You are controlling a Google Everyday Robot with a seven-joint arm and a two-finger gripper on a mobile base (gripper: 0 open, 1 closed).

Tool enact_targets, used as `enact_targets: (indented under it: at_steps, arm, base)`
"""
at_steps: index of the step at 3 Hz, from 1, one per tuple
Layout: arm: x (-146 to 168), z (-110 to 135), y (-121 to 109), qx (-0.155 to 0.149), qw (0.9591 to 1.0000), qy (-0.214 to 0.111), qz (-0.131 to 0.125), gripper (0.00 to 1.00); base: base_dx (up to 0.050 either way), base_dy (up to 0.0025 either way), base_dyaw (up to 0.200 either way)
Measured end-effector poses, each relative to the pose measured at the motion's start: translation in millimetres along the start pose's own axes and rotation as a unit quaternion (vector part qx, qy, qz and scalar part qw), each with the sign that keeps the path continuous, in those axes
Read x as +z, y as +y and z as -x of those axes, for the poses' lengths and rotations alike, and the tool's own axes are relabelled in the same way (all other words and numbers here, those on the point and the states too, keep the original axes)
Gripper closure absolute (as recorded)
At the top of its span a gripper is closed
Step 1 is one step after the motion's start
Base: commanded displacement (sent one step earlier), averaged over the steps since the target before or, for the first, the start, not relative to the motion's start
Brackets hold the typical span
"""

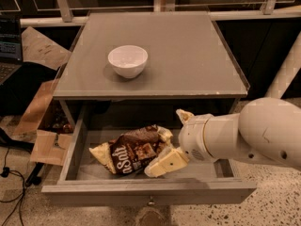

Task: Pick brown chip bag from top drawer and place on counter

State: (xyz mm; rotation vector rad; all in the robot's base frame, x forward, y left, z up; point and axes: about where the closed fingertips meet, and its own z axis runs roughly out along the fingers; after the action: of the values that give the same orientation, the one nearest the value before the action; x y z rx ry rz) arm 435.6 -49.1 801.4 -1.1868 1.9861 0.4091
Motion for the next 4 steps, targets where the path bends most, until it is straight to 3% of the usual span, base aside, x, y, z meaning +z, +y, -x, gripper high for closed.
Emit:
enact_targets:
  at_steps: [2, 4]
  arm:
    - [7, -11, 0, 0.011, 0.9998, 0.009, -0.010, 0.00]
    - [59, -36, -17, 0.023, 0.9997, -0.003, -0.007, 0.00]
  base:
    - [0.000, 0.00000, 0.000]
    - [0.000, 0.00000, 0.000]
